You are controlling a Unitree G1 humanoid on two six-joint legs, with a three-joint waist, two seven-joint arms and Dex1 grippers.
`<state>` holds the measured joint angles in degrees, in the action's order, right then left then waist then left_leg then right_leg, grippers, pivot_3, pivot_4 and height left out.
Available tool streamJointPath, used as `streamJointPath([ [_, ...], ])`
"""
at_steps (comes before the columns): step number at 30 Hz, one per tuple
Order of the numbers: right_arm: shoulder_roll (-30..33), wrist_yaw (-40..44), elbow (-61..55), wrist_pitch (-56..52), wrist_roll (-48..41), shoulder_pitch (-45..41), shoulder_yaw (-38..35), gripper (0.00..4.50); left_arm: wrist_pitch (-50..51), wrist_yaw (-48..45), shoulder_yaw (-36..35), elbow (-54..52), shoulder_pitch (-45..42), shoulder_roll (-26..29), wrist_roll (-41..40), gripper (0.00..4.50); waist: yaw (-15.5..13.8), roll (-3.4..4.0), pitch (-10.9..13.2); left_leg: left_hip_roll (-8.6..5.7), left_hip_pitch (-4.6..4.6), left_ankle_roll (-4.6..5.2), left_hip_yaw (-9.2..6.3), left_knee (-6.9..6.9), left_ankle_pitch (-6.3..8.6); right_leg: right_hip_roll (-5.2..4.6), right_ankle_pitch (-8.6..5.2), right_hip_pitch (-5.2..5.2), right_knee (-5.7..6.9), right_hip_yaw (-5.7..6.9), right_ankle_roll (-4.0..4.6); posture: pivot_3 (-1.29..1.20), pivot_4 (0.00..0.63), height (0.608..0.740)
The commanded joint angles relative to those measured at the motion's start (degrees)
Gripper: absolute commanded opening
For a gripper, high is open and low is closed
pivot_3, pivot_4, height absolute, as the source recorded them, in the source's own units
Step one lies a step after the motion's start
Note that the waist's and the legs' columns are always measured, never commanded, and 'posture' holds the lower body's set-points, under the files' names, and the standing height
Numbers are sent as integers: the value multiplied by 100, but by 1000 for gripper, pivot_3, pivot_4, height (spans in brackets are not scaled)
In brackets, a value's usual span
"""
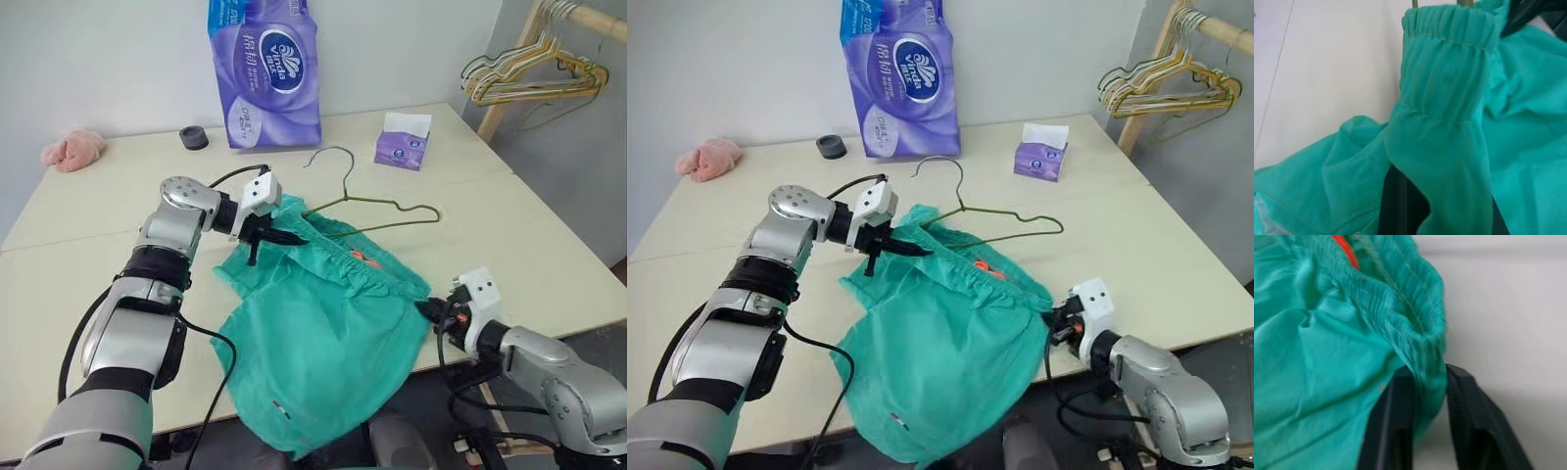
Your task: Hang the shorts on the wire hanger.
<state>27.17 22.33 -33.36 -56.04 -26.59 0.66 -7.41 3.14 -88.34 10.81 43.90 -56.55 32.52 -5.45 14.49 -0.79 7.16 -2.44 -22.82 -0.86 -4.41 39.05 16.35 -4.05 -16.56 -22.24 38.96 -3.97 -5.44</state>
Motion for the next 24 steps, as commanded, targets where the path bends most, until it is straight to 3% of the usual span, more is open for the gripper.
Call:
streamJointPath([
  [1, 57, -118, 28, 184, 47, -226, -299, 19, 309, -70, -249, -491, -42, 138, -265, 0, 1, 0, 0, 0, 0, 1, -1, 0, -1, 0, 0, 0, 0, 1, 0, -273, 93, 740],
  [6, -37, -237, 136, 314, 113, -646, -238, 19, 726, -43, -281, -1019, 140, 152, -441, 0, 5, 2, -1, 1, 1, 1, -1, 0, -1, 0, 0, -1, 1, -1, 0, -270, 90, 740],
  [15, 550, 537, -185, 290, -204, -422, 117, 19, 935, 155, -308, -1259, 304, 170, -499, 0, -9, 1, -2, 0, 0, 2, 0, 0, -2, -1, 0, 1, 0, 1, 0, -262, 94, 740],
  [23, 814, 560, 582, 161, -160, -642, -55, 2535, 945, 177, -286, -1347, 381, 143, -501, 0, -6, 1, -2, 0, 1, 2, 2, 0, -2, -1, 0, 2, 0, -1, 0, -266, 96, 740],
  [24, 847, 652, 753, 261, -188, -710, -91, 2535, 945, 174, -284, -1352, 384, 142, -501, 0, -7, 1, -2, -1, 1, 2, 2, 0, -2, -1, 0, 2, 0, -1, 0, -266, 96, 740],
])
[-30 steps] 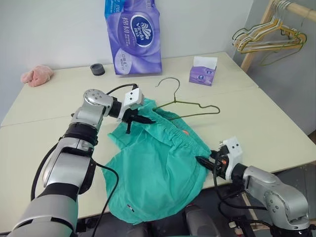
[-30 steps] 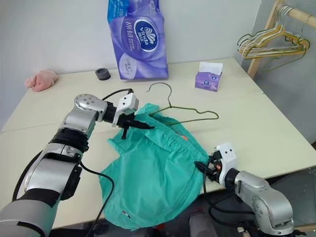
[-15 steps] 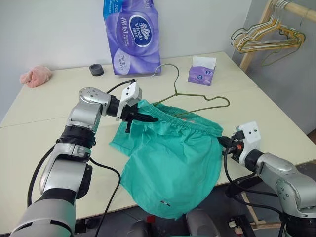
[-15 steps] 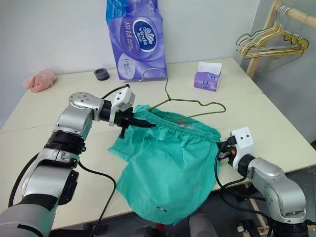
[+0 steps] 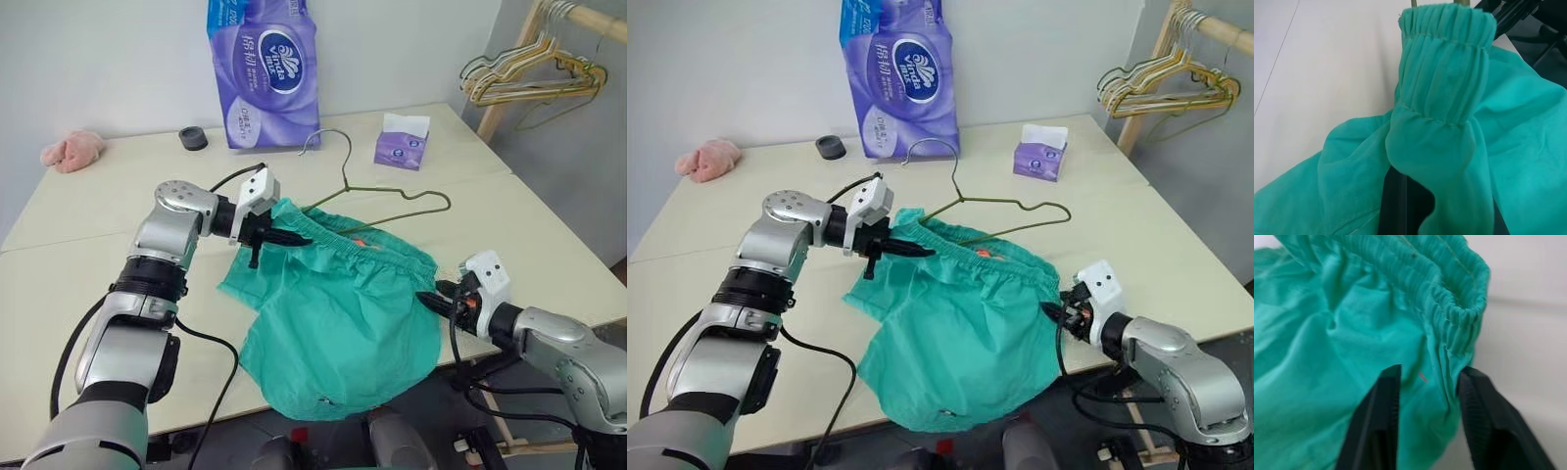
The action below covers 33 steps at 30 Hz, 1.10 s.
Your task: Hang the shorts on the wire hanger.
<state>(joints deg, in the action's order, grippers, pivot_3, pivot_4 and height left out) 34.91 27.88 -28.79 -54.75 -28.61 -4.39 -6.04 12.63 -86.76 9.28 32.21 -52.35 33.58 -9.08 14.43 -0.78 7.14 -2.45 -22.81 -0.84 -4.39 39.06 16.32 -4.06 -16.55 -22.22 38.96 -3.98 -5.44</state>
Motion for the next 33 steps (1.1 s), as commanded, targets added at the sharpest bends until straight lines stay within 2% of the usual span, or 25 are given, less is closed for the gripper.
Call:
streamJointPath([
  [1, 60, 216, 461, 201, -72, -313, -266, 2535, -10, 12, -128, -179, -32, 38, -135, 0, 0, 0, 0, 1, 0, 0, -1, 0, 0, 0, 0, 0, 0, 1, 0, -265, 96, 740],
  [10, -50, 874, 1188, 1038, 86, -1010, 210, 2535, -48, 13, -117, -135, -39, 59, -99, 0, 13, 0, 0, 1, 1, 1, 0, 0, -1, 1, 0, -1, 1, 1, 0, -258, 94, 740],
  [18, -74, 1132, 1561, 1154, 86, -1248, 430, 2535, -120, 11, -101, -44, -81, 64, -60, 0, 7, 0, 0, 1, 0, 0, -1, 0, -1, 0, 0, 0, 0, 1, 0, -257, 94, 740],
  [21, -134, 1124, 1581, 1263, 50, -1250, 348, 1997, -138, 12, -96, -25, -88, 66, -50, 0, 12, 0, 0, 1, 1, 0, -1, 0, -1, 0, 0, -2, 1, 1, 0, -257, 94, 740],
  [27, -246, 854, 1432, 1471, 192, -1100, 269, 41, -213, 41, -99, 59, -56, 87, -9, 0, 13, 0, 0, 1, 0, 0, -2, 0, -1, 0, 0, -2, 1, 1, 0, -261, 95, 740],
  [33, -317, 550, 1176, 1746, 439, -908, 274, 41, -179, 29, -103, 75, -54, 95, -27, 0, 13, 0, 0, 1, 1, -1, -1, 0, -2, 0, 0, -2, 2, 0, 0, -261, 97, 740],
])
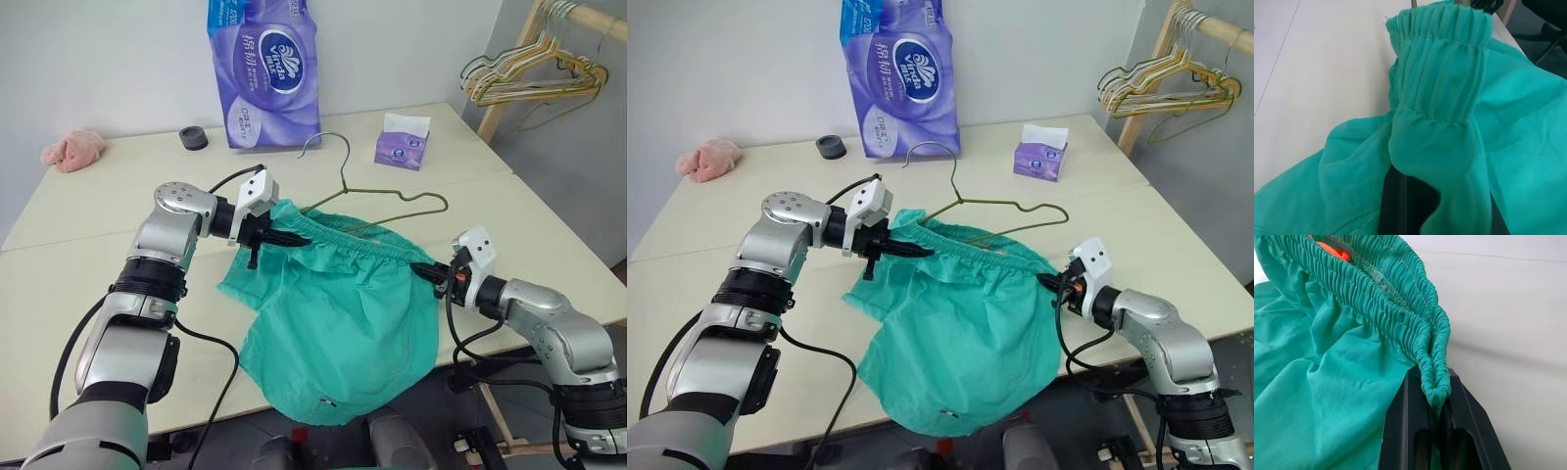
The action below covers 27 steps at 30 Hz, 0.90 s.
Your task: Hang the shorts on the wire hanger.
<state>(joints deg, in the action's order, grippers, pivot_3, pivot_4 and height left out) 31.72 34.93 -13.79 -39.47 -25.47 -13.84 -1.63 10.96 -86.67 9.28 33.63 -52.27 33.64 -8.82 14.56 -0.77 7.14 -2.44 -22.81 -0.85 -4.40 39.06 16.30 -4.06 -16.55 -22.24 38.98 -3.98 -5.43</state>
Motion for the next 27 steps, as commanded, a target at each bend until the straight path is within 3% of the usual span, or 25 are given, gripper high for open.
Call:
streamJointPath([
  [1, 7, -223, -388, 231, 145, 76, -229, 41, 47, -9, -110, -75, -66, 100, -76, 0, -1, 0, 0, 0, 0, 0, -1, 0, 0, 0, 0, 0, 1, 1, 0, -261, 97, 740],
  [8, 422, -355, -696, 207, 250, 493, -789, 41, 982, -447, -186, -371, -173, 271, -440, 0, -9, 0, 0, -1, -1, 0, -1, 0, 0, 0, 0, 1, 0, 2, 0, -265, 98, 740],
  [15, 707, -252, -876, 110, 127, 707, -1199, 41, 1142, -583, 196, -773, -40, 593, -775, 0, -6, 0, 0, 0, 0, 0, 0, 0, 0, 1, 0, 1, 0, -1, 0, -274, 101, 740],
  [23, 1104, 17, -970, -72, -183, 661, -1422, 41, 281, -583, 820, -973, 172, 984, -711, 0, -11, 0, 0, 1, 0, 1, 1, 0, 0, 1, 0, 3, -1, -1, 0, -273, 100, 740],
  [27, 1280, 198, -1206, -135, -350, 735, -1415, 41, -77, -463, 709, -588, 95, 821, -428, 0, -18, 0, 0, 1, -1, 1, 2, 0, 0, 0, 0, 3, -3, -1, 0, -273, 101, 740],
])
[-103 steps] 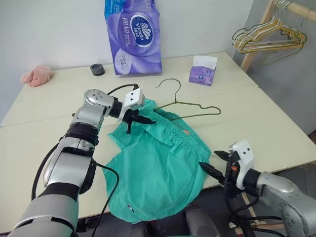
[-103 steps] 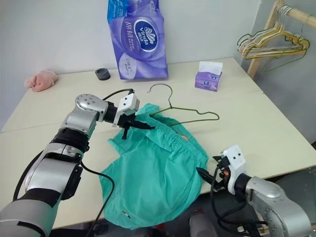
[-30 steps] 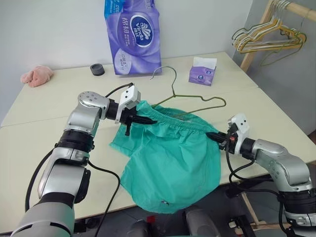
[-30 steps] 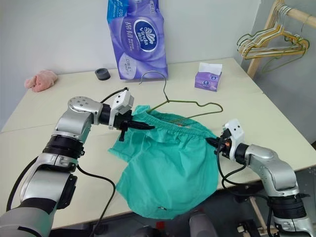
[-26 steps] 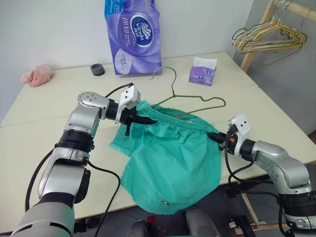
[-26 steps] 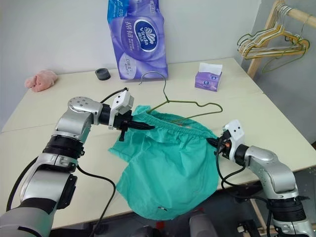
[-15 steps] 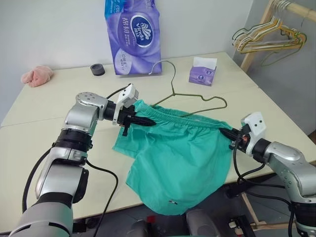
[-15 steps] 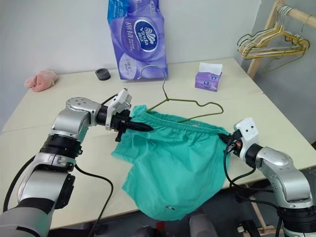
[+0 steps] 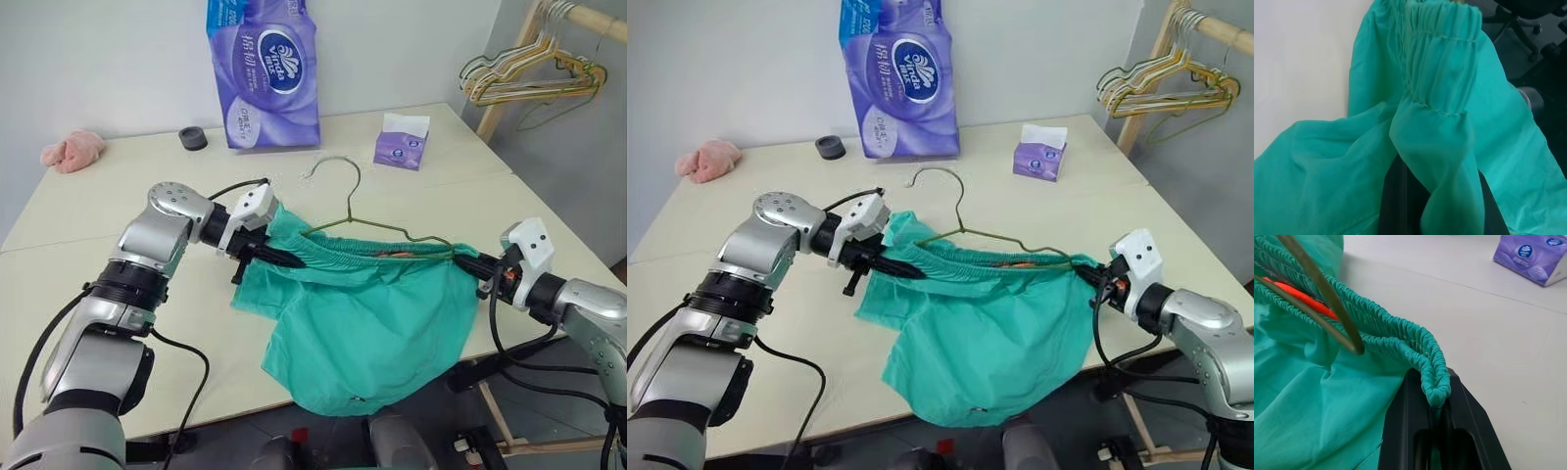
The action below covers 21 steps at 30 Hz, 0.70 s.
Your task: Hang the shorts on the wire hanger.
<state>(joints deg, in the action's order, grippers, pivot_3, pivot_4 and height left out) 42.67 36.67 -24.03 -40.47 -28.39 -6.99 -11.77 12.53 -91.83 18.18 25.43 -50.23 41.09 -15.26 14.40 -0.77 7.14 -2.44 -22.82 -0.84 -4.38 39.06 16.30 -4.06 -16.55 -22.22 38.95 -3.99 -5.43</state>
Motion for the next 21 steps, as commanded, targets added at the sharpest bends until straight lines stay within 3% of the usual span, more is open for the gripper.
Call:
streamJointPath([
  [1, 213, 49, -243, -61, -80, 69, -396, 41, -308, 116, -203, 313, -134, 39, 262, 0, -7, 0, 0, 0, 1, 0, 0, 0, 0, 0, 0, 2, 0, 0, 0, -274, 101, 740],
  [8, 517, 302, -618, -113, -212, 419, -499, 41, -442, 621, -503, 733, -339, -311, 265, 0, -21, -1, 0, 0, -3, 1, 2, 2, 0, -1, 0, 3, -1, 2, 0, -282, 105, 740],
  [12, 511, 310, -750, -133, -275, 489, -530, 41, -625, 309, -356, 700, -244, -203, 402, 0, -5, -1, 0, 1, 0, 1, 2, 1, 0, 0, 0, 3, -1, 2, 0, -284, 107, 740],
  [21, 645, 377, -470, -89, -177, 376, -462, 41, -38, -63, -524, 383, -217, -208, 1, 0, 4, -1, 1, 2, -1, 1, 2, 1, 0, 1, 0, 3, -1, 1, 0, -284, 109, 740],
])
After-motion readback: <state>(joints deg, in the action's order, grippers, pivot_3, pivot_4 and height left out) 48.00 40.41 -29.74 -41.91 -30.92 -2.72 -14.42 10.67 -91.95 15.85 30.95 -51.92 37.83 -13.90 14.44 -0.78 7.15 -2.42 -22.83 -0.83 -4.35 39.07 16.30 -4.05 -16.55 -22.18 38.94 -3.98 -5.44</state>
